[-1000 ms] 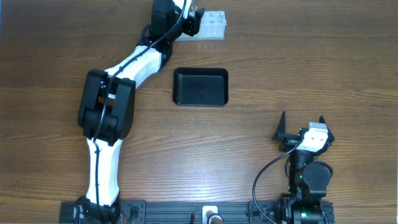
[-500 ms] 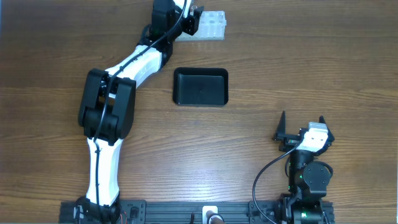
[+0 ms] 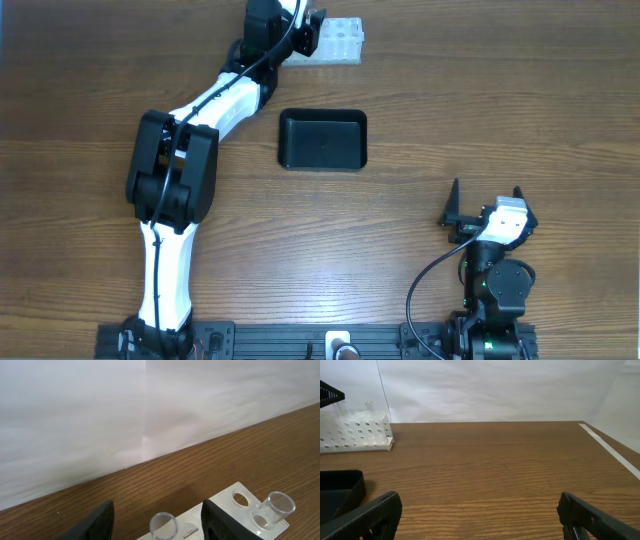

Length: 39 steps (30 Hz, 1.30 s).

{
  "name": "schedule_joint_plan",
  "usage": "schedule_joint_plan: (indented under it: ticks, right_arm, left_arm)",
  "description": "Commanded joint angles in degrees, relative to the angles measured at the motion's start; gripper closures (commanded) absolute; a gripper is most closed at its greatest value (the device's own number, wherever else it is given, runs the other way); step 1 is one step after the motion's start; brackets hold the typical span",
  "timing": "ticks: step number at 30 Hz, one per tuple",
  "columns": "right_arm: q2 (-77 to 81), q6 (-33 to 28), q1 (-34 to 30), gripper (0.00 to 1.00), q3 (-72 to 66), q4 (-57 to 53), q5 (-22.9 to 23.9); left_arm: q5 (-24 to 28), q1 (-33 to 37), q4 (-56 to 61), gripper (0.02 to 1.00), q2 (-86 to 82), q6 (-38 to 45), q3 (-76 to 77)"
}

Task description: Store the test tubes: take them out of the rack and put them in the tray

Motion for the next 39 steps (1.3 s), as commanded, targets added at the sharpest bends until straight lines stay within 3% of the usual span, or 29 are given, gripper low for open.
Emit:
schedule_joint_plan:
  ticks: [1, 17, 39]
  right_arm:
    - [-0.59, -0.26, 0.31, 0.007, -0.33, -0.2, 0.13]
    - [-0.59, -0.26, 0.31, 0.007, -0.33, -0.2, 0.13]
    - [-0.59, -0.26, 0.31, 0.007, -0.33, -0.2, 0.13]
  left_arm:
    - [-0.7, 0.0, -0.07, 0.47, 1.73, 0.63, 0.87]
    - [-1.55, 0.04, -0.09, 0.465, 1.73, 0.37, 0.87]
    - [-1.73, -0.76, -0.68, 0.592, 1.73, 0.68, 0.87]
